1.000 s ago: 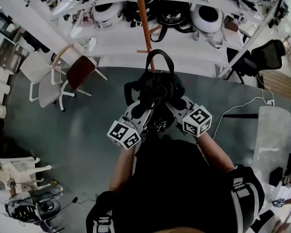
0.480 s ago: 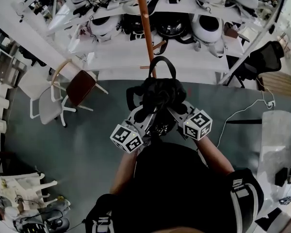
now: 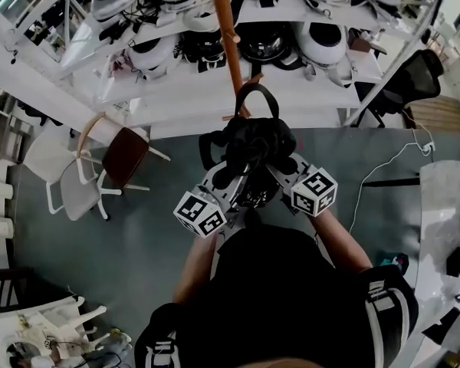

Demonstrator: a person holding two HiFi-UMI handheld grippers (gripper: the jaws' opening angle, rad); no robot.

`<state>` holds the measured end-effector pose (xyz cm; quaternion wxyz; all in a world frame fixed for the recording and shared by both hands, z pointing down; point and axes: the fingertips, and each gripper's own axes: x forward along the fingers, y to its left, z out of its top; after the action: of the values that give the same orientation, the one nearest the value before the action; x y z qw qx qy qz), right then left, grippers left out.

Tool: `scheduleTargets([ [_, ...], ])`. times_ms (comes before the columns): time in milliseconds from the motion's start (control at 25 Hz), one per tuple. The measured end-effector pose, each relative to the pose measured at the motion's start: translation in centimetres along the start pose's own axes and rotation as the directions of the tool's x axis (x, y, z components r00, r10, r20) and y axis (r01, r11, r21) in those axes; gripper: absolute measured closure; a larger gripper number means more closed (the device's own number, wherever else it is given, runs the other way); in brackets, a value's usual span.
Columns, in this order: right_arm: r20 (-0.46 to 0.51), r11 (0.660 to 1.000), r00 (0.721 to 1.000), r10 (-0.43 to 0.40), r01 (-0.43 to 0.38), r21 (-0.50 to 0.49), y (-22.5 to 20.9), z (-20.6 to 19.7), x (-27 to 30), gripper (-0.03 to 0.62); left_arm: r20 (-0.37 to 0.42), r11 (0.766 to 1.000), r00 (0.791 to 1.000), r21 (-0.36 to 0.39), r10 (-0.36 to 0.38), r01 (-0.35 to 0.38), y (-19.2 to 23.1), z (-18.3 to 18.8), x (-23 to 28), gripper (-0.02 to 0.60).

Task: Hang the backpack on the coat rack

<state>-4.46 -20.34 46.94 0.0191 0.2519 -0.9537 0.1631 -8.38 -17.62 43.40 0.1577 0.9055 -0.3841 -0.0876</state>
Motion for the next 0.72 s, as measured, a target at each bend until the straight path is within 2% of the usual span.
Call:
scheduleTargets([
  [360, 0.044, 0.998, 0.997, -0.065, 0.064, 0.019, -1.3, 0.5, 2.6, 0.542, -0.036, 0.997, 0.996, 0.011, -0.076, 0.077, 2.9, 0.9, 0.8, 0.528],
  [720, 0.048, 0.998, 0.997, -0.055, 0.055, 0.016, -3.9, 1.3, 3.6, 0.542, -0.032, 0.998, 0.997, 0.014, -0.068, 0.068, 4.4, 1.2, 3.1, 0.528],
])
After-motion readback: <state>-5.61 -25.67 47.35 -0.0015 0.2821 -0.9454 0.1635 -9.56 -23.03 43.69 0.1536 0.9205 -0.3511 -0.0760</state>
